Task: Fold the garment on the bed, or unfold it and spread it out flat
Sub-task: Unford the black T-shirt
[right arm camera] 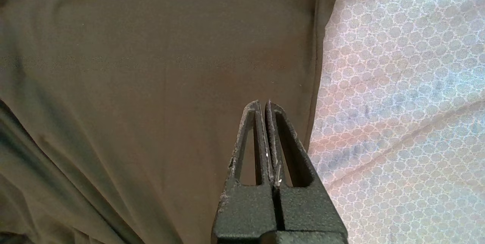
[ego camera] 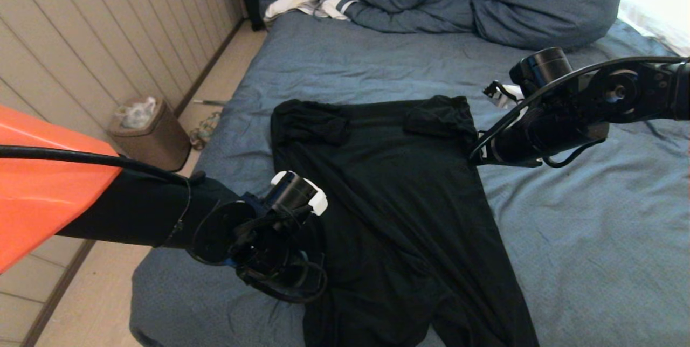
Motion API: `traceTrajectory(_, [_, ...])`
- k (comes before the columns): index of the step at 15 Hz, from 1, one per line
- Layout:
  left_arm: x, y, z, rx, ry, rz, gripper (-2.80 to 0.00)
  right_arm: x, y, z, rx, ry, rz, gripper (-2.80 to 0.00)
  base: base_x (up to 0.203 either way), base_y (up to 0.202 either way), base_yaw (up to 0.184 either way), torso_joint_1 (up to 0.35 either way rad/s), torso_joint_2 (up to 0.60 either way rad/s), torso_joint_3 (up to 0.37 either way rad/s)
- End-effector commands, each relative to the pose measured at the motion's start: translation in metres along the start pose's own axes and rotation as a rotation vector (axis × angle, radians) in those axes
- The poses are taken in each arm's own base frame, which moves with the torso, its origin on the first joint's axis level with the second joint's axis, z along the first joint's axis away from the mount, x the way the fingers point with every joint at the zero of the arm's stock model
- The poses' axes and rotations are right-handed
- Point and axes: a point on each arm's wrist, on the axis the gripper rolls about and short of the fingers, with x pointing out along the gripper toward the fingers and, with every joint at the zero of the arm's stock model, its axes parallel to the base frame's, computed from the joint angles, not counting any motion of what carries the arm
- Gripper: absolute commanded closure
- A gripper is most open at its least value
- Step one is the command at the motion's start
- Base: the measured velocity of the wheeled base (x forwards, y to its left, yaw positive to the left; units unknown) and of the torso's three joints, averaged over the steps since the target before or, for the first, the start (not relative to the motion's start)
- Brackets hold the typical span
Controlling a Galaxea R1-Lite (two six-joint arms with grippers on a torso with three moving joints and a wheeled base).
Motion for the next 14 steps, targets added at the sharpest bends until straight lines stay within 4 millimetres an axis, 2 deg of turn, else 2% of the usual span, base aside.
traceTrajectory(1, [-0.005,0.003,-0.006,-0.005,0.006,0.004,0.00,0.002,0.000,-0.001,0.000,0.006,0.000,0.00,0.000,0.000,0.000,0.000,0.00,0.000])
traceTrajectory(9, [-0.053,0.018,-0.054,0.038,0.028,-0.002,0.00,0.003,0.002,-0.004,-0.009,0.021,0.002,0.00,0.000,0.000,0.000,0.000,0.00,0.000])
traceTrajectory(11, [-0.060,0.020,-0.063,0.056,0.063,0.007,0.00,0.002,0.002,-0.004,-0.009,0.019,0.002,0.00,0.000,0.000,0.000,0.000,0.00,0.000])
traceTrajectory(14, [-0.059,0.024,-0.071,0.087,0.098,0.025,0.00,0.003,0.002,-0.005,-0.010,0.023,0.003,0.00,0.000,0.000,0.000,0.000,0.00,0.000])
